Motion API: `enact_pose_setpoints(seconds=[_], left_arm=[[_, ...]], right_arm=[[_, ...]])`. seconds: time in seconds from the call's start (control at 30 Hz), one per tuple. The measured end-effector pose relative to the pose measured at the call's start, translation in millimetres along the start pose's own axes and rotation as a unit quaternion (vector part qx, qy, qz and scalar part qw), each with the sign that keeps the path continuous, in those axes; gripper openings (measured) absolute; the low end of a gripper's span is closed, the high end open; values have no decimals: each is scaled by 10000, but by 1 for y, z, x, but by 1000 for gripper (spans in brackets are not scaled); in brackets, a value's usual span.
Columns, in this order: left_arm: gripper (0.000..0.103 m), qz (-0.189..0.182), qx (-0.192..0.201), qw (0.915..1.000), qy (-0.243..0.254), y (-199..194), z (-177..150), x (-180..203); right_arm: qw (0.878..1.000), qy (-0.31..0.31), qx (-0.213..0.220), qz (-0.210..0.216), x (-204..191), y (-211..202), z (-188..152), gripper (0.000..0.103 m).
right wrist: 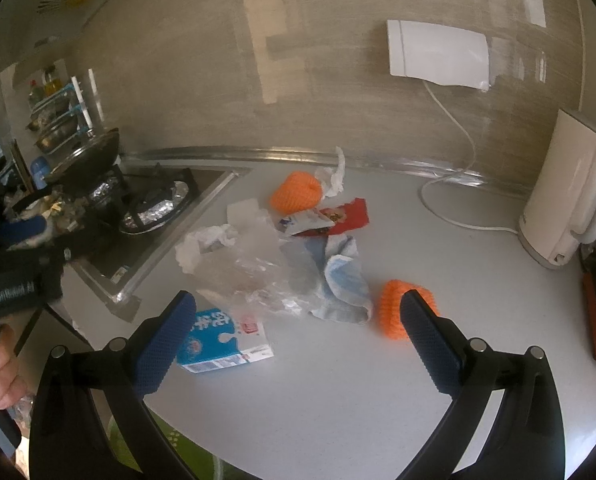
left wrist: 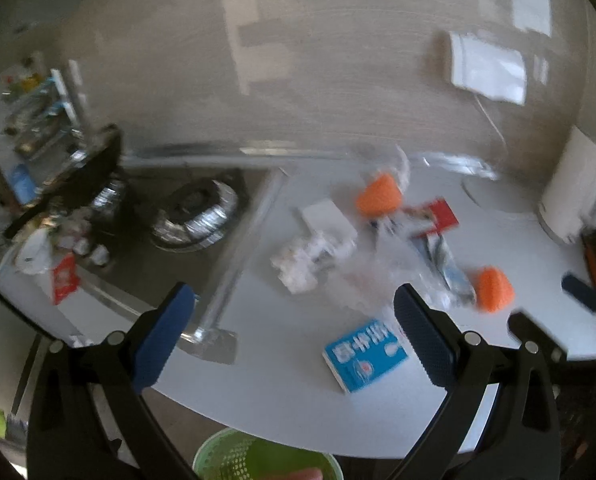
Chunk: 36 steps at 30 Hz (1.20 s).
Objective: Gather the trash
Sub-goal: 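Grasp the blue milk carton with the left tool while the right grasps the orange net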
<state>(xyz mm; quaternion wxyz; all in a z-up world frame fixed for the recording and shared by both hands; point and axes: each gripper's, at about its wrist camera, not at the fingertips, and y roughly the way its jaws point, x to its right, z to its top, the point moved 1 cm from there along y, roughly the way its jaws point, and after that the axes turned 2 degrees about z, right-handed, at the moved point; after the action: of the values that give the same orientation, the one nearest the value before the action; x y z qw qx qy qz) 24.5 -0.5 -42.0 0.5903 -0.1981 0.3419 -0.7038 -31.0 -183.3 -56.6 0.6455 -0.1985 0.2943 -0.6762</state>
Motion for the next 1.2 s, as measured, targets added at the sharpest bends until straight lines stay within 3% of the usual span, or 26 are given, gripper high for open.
enact_pose_setpoints(seconds=[0.2, 0.27, 0.37, 0.43, 0.5, 0.53, 0.63, 0.7, 0.77, 0.97, 1.0, 1.1, 1.2], left_arm=[[96, -52, -898, 9947, -508, 57, -21, 1], [96, -101, -1002, 9932, -588, 71, -29, 5], [96, -377, -997, 9939, -285, 90, -41, 21], [96, -730, -860, 9934, 231, 96, -47, 32], [96, -1070, -687, 9839, 1253, 98, -54, 47], [96, -1152, -552, 9738, 1883, 98, -60, 55], [96, -1288, -481, 9468, 2911, 108, -70, 67], [96, -1331, -576, 9311, 3348, 123, -75, 72], [96, -1496, -741, 9233, 3459, 138, -72, 71], [95, -1971, -760, 9154, 3427, 153, -69, 70], [91, -2044, -781, 9131, 3439, 155, -71, 71], [68, -2290, -1008, 9062, 3408, 163, -75, 70], [67, -2339, -1010, 9110, 3243, 165, -77, 68]], right_arm=[[9993, 147, -230, -274, 29, 20, -17, 101], [9988, 135, -318, -350, 38, 27, -24, 101], [9982, 142, -428, -404, 50, 35, -33, 101], [9976, 129, -521, -441, 61, 41, -40, 101], [9969, 116, -605, -500, 68, 44, -46, 101], [9965, 119, -652, -519, 72, 46, -48, 101], [9958, 203, -779, -445, 81, 52, -55, 101], [9948, 299, -901, -359, 88, 60, -57, 101], [9941, 310, -983, -337, 92, 69, -58, 101], [9942, 309, -1008, -185, 101, 91, -46, 101], [9937, 318, -1060, -167, 104, 97, -43, 101], [9918, 305, -1228, -159, 112, 117, -37, 101], [9895, 201, -1417, -197, 117, 134, -35, 101]])
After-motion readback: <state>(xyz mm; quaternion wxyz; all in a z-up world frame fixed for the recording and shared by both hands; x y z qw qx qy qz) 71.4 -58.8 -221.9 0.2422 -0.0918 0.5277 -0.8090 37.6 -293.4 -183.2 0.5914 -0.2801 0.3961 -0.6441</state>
